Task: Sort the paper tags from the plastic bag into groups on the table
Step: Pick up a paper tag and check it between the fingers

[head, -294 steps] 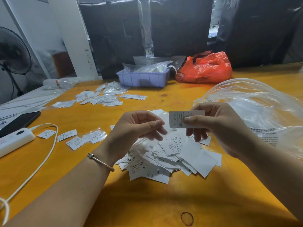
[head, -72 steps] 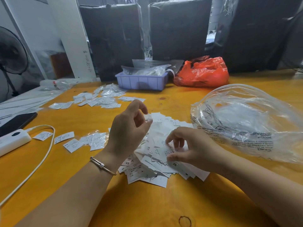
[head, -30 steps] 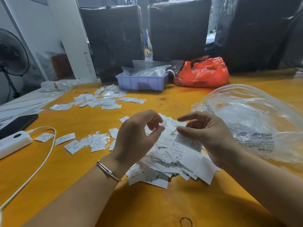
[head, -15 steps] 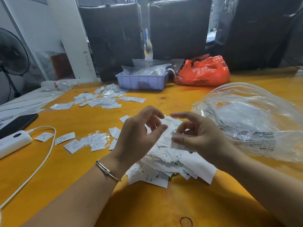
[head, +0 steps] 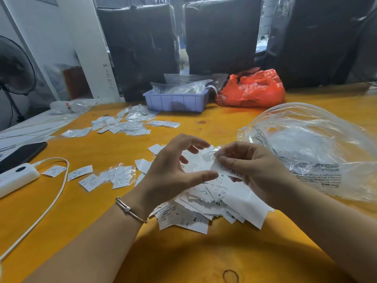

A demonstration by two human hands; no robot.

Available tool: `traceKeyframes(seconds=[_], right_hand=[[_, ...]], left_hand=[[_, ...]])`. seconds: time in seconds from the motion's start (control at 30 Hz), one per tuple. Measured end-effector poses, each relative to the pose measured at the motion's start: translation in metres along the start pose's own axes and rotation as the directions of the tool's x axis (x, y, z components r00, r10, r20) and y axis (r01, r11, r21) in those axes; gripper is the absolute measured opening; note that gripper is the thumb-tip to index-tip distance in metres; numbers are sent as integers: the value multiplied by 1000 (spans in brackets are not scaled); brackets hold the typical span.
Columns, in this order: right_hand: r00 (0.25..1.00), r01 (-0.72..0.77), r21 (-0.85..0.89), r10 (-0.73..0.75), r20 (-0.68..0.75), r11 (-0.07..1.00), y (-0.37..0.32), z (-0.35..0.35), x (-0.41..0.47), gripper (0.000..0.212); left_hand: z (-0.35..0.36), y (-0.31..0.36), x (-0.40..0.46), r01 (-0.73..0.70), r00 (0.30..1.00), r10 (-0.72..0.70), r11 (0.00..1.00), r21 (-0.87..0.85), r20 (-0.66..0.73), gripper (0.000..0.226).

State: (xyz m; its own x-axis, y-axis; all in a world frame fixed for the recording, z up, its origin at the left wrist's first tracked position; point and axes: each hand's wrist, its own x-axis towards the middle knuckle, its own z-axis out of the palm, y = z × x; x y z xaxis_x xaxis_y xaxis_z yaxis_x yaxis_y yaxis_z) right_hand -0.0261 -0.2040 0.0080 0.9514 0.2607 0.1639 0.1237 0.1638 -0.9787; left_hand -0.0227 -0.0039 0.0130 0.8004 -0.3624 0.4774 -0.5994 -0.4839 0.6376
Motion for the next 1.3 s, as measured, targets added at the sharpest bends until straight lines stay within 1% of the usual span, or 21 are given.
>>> traceKeyframes(seconds=[0.07,0.13,0.2,0.3,0.37,0.47,0.57,0.63,0.8,0.9,1.0,1.1,1.23,1.3], right_hand=[[1000,-18,55,17,21,998,-1,-1,1,15],[999,-27,74,25,32,997,0,-1,1,15],[999,-35,103,31,41,994,0,-2,1,14],[999,-34,110,32,19,993,-1,-4,2,22],[999,-21,60,23,-36,998,-1,-6,2,25],[993,-3,-38,-1,-115,999,-5,-9,1,26],[982,1,-96,-19,-190,995,-6,-9,0,27],[975,0,-104,-23,-221,995,-7,-9,-1,29],[967,36,-33,-44,-251,999,-9,-9,-1,31],[972,-4,19,9,-236,1000,-10,-8,0,33],[981,-31,3,31,-194,1000,-10,-6,-1,41],[986,-8,-80,-6,-168,997,-8,-5,-2,30],[983,-2,-123,-21,-182,992,-5,-3,-2,22],[981,7,-174,-41,-192,985,-4,-3,-2,17]], left_hand=[[0,2,1,6,1000,-6,998,-58,-10,32],[0,3,2,-26,999,23,998,-64,-45,22],[0,4,3,-68,993,68,998,6,-94,19],[1,3,1,-89,979,104,992,93,-173,11],[1,0,1,-95,956,147,974,206,-253,5],[-1,-2,1,-99,914,243,910,404,-326,7],[-2,-3,2,-109,900,305,848,518,-312,8],[-1,-3,1,-115,902,321,824,555,-290,9],[2,-5,1,-145,930,305,816,560,-205,6],[1,-7,2,-154,937,301,812,562,-177,3],[0,-8,2,-151,937,295,824,546,-187,8],[1,-9,2,-161,934,302,833,530,-190,13],[4,-9,3,-182,927,320,837,515,-194,16],[6,-8,3,-183,927,319,845,503,-199,17]])
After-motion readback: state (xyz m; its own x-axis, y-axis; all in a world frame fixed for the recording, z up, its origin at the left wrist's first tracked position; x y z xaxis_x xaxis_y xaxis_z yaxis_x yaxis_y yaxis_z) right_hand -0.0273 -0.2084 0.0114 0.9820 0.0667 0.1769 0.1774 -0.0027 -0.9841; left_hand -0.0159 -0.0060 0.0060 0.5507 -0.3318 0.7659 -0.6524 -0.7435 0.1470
